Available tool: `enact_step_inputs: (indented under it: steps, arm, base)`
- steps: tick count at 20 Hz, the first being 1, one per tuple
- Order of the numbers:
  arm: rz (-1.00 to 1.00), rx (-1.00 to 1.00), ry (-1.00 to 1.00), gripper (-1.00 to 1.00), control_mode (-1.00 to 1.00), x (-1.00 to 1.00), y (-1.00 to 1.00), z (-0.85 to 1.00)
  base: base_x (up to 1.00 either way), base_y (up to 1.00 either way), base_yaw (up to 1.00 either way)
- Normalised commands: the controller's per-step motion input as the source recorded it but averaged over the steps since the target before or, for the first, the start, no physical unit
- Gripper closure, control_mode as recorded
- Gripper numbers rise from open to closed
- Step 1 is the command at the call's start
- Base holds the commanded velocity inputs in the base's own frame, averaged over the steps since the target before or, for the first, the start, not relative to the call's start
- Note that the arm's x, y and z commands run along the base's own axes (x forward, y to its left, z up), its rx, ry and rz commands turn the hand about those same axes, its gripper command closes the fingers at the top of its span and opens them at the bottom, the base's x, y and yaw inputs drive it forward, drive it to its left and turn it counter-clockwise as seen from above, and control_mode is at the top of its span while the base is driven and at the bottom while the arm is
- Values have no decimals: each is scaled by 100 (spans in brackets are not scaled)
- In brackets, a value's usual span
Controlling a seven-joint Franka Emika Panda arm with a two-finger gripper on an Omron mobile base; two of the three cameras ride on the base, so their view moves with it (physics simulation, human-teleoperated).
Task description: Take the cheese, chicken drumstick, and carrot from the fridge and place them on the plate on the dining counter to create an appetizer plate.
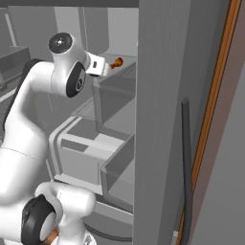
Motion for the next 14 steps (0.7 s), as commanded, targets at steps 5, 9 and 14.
enact_step_inputs:
  steps: [5,9,14]
  arm:
    - [0,0,0,-100,-100,57,1,0]
    - [0,0,0,-100,-100,53,0,-3]
    - [0,0,0,-100,-100,52,0,-4]
  base:
    - [0,0,0]
    - [0,0,0]
    - [0,0,0]
